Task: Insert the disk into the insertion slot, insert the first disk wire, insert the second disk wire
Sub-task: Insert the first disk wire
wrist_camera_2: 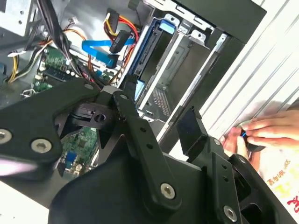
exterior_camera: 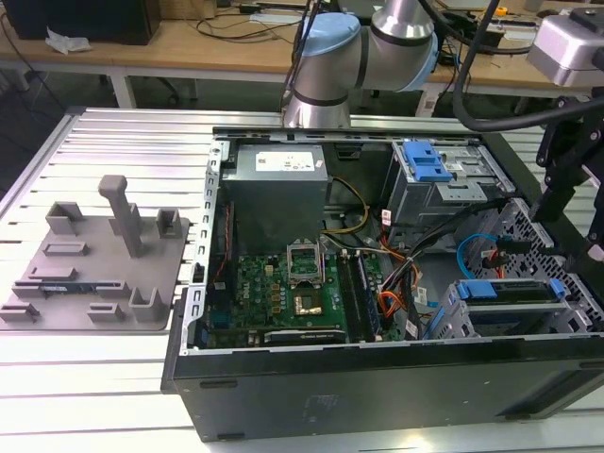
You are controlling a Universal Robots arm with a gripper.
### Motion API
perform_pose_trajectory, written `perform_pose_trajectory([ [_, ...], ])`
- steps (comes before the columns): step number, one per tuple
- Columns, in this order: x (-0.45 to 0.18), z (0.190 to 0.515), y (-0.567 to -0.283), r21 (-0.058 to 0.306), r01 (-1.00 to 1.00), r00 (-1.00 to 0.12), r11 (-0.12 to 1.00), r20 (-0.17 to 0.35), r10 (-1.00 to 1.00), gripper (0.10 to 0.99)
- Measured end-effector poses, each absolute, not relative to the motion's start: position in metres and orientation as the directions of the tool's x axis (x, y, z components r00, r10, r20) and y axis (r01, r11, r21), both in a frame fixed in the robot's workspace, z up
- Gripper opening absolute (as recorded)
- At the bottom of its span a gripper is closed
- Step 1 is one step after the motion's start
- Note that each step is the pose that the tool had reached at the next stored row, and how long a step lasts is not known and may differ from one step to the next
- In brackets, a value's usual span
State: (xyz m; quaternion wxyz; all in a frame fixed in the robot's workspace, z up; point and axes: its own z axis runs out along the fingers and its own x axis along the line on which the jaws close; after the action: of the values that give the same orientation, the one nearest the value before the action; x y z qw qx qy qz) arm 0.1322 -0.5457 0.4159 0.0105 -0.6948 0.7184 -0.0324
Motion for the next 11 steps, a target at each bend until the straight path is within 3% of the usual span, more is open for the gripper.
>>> perform_pose_trajectory([
  [3, 0.131, 0.413, -0.545, -0.066, -0.996, -0.066, 0.064, 0.037, -0.997, 0.624],
  [6, 0.131, 0.411, -0.522, -0.073, -0.996, -0.066, 0.056, 0.147, -0.987, 0.624],
  [11, 0.134, 0.401, -0.498, -0.074, -0.997, -0.041, 0.029, 0.171, -0.984, 0.624],
])
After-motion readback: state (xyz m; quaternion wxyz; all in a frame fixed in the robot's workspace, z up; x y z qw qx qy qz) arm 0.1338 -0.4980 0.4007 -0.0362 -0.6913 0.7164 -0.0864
